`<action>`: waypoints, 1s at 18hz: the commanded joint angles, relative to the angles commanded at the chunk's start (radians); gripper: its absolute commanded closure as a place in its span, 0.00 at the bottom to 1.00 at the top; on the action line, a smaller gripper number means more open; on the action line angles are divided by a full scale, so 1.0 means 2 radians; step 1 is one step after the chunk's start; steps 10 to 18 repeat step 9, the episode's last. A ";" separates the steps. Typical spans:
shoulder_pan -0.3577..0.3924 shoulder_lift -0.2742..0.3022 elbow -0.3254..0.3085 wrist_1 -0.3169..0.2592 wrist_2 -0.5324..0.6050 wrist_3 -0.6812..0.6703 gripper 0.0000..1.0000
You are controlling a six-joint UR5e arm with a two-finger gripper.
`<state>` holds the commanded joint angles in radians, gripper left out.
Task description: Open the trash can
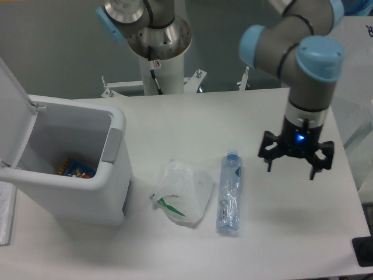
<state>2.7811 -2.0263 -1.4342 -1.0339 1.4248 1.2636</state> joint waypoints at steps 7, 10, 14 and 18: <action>-0.004 -0.002 -0.015 -0.001 0.045 0.009 0.00; -0.007 -0.005 -0.015 0.000 0.055 0.008 0.00; -0.007 -0.005 -0.015 0.000 0.055 0.008 0.00; -0.007 -0.005 -0.015 0.000 0.055 0.008 0.00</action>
